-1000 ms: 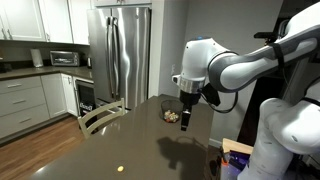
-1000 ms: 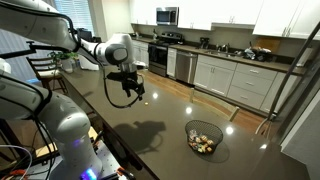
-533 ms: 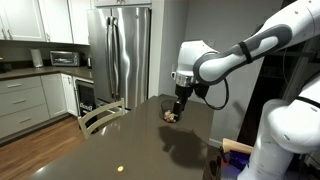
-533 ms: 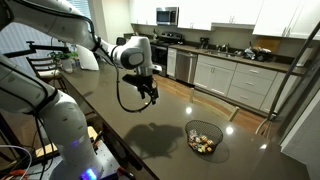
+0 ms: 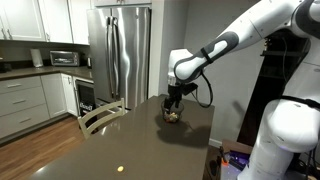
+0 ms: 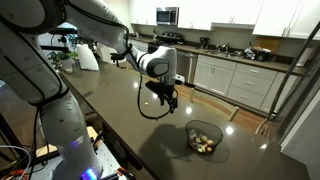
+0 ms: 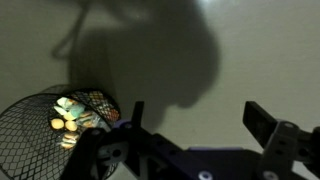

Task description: Move the basket to the centre of the table

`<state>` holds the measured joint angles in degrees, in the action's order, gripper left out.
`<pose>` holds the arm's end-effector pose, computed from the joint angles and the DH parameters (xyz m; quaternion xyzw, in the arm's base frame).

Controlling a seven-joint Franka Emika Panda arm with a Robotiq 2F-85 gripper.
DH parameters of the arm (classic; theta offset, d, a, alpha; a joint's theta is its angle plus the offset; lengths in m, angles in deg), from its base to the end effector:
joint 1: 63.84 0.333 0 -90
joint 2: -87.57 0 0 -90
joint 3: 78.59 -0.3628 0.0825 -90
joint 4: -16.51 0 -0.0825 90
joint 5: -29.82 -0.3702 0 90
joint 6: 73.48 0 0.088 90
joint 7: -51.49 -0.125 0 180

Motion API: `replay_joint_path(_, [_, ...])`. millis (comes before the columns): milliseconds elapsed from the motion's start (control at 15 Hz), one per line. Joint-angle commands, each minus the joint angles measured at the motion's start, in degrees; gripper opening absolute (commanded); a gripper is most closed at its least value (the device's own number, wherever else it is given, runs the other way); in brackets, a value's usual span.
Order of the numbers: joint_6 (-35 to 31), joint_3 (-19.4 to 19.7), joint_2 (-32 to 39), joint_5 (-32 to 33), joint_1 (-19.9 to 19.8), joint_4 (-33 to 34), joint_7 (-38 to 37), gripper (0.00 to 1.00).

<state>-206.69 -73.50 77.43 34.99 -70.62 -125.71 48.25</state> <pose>0.4280 -0.0932 0.3943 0.9946 -0.1005 0.0078 0.0260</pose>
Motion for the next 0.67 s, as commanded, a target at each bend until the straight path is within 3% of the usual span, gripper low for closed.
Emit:
replay_joint_path(0, [-0.55, 1.98, 9.16, -0.60, -1.19, 8.25, 0.17, 1.00])
replay_joint_path(600, [0.70, 5.77, 24.35, -3.23, -3.43, 21.71, -1.02, 1.00])
